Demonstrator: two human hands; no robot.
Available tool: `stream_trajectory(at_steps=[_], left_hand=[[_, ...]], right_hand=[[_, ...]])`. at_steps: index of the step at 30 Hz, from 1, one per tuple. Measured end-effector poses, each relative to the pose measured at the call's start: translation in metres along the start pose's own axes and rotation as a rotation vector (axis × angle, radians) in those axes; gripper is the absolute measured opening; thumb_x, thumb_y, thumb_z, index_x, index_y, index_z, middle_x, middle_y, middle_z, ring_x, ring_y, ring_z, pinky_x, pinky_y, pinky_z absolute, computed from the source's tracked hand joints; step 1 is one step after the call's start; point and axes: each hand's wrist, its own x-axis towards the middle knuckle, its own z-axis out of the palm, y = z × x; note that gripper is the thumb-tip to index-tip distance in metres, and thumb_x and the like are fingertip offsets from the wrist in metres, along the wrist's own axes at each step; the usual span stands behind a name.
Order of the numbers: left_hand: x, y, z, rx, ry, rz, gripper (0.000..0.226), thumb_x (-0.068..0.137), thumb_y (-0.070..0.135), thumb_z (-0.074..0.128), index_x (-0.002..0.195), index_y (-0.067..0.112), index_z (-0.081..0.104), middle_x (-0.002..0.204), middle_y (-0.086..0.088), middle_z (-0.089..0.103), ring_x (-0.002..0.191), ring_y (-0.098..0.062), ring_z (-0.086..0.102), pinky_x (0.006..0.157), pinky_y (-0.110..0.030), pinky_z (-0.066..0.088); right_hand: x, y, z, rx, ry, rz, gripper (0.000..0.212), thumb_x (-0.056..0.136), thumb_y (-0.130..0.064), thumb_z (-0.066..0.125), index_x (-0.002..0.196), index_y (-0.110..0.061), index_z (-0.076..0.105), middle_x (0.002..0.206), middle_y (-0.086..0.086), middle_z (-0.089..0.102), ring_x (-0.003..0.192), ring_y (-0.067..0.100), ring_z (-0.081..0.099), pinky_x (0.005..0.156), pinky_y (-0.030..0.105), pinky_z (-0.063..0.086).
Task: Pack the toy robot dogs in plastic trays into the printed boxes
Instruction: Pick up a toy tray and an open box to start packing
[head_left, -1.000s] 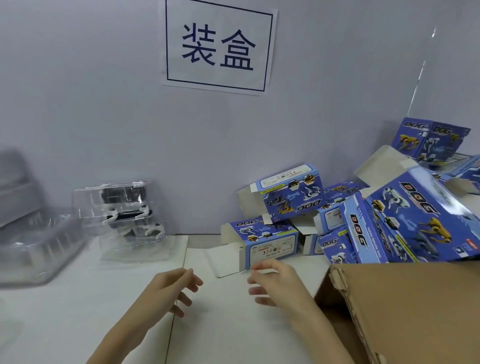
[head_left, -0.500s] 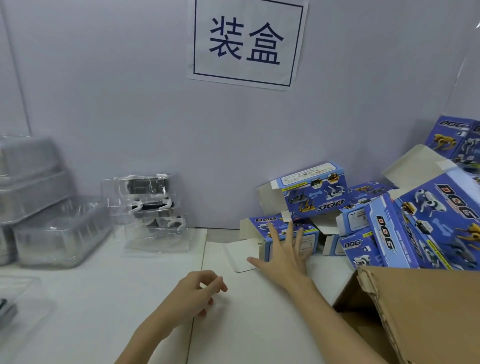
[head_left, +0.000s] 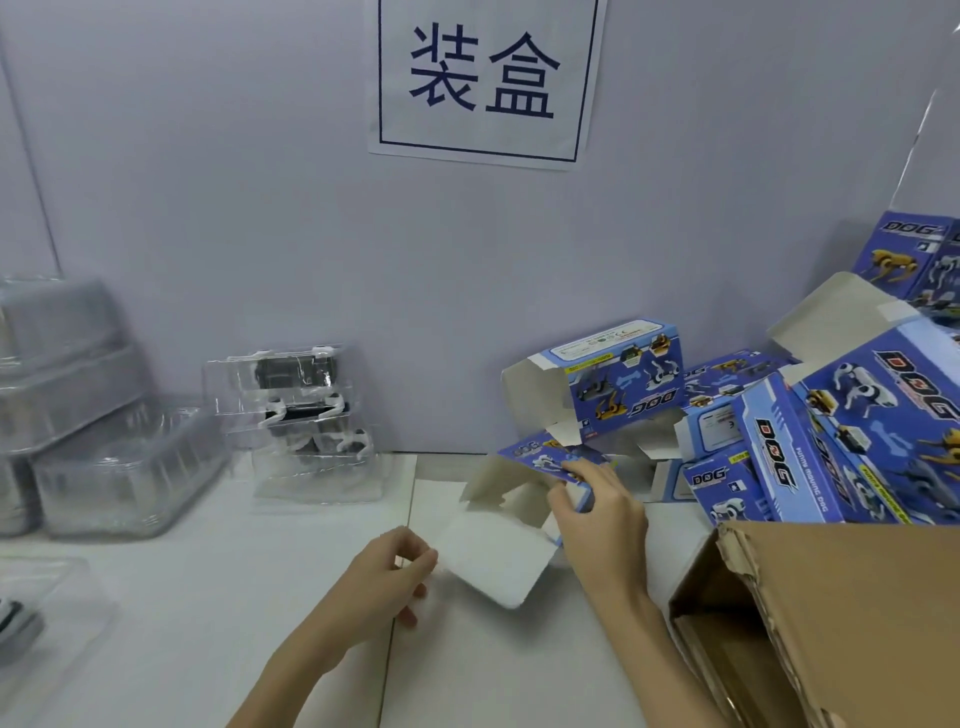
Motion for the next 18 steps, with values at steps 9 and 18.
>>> stream_trajectory(at_steps=[9,18], left_hand=[[-0.003,0.009,0.008,-0.046,-0.091,0.440,0.128,0.071,0.037,0.097,0.157,0.061,0.005,0.162,0.037,0.020,0.147,0.013,0.029,0.109,-0.031,0.049],[-0.007,0.017,0.054,-0.469,0.081,0.363,0.095,0.058,0.033,0.099,0.134,0.031,0.043,0.116,0.011,0.076,0.106,-0.010,0.075,0.079,-0.023,0.061]], right_hand=[[0.016,-0.049,-0.061,0.252,-0.203,0.269,0.023,0.099,-0.042,0.065,0.088,-0.025,0.075,0.083,-0.001,0.076,0.081,0.021,0.074,0.066,0.045,0.064],[-0.019,-0.065,-0.062,0.649,-0.395,0.325,0.030,0.105,-0.035,0.053,0.095,-0.020,0.077,0.087,0.006,0.078,0.071,0.027,0.076,0.052,0.035,0.061]])
